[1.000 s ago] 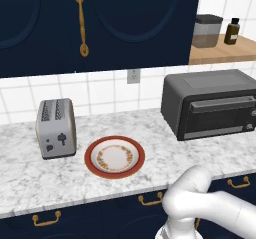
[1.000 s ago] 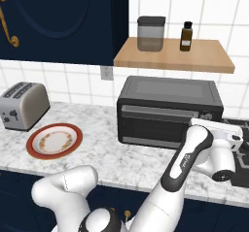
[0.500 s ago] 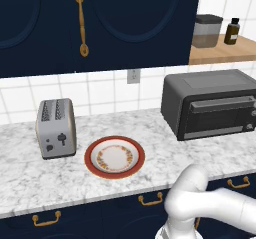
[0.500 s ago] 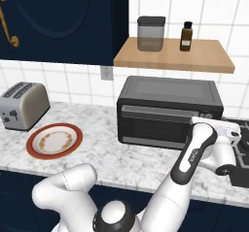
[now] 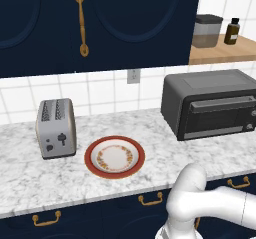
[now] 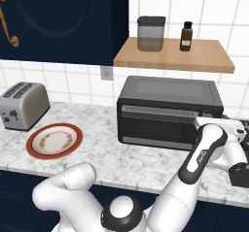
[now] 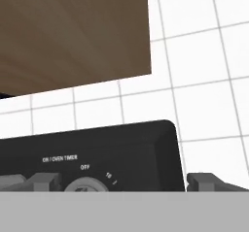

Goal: Pick up the kebab skewer and baguette bread, and place them inside the toaster oven. Close the toaster oven door and start by setting the timer.

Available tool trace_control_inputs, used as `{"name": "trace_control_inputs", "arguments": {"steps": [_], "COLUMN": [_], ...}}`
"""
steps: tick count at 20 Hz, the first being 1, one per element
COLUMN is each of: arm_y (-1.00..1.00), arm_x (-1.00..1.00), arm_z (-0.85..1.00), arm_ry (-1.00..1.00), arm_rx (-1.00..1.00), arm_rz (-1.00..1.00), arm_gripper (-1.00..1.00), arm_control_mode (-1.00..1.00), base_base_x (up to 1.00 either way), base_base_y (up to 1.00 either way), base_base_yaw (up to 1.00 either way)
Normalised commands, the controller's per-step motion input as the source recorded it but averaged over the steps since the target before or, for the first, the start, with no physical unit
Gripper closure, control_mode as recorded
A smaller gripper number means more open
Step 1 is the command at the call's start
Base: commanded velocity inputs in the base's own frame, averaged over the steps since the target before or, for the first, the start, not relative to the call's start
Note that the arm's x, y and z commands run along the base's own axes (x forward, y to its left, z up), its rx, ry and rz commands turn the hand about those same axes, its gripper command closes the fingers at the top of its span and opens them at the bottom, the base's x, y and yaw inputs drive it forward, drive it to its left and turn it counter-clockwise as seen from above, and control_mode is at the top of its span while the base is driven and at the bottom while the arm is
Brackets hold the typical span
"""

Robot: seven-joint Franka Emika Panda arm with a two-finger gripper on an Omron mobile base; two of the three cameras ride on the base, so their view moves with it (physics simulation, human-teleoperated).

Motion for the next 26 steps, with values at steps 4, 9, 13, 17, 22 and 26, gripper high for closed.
{"name": "trace_control_inputs", "arguments": {"steps": [4,9,13,17,22,26], "arm_y": [-0.21,-0.09,-0.27,-0.22,-0.11,0.14], "arm_x": [-0.06,-0.27,-0.33,-0.38,-0.29,0.0], "arm_z": [-0.06,-0.03,-0.08,-0.13,-0.23,-0.02], "arm_ry": [0.0,-0.02,-0.01,-0.02,-0.01,0.0], "arm_rx": [0.0,-0.01,-0.02,-0.04,-0.05,-0.01], "arm_rz": [0.01,0.0,0.0,0.0,0.0,0.0], "arm_gripper": [-1.0,-1.0,-1.0,-1.0,-1.0,-1.0], "arm_control_mode": [-1.0,-1.0,-1.0,-1.0,-1.0,-1.0], "base_base_x": [0.0,0.0,0.0,0.0,0.0,0.0], "base_base_y": [0.0,0.0,0.0,0.0,0.0,0.0], "base_base_yaw": [0.0,0.0,0.0,0.0,0.0,0.0]}}
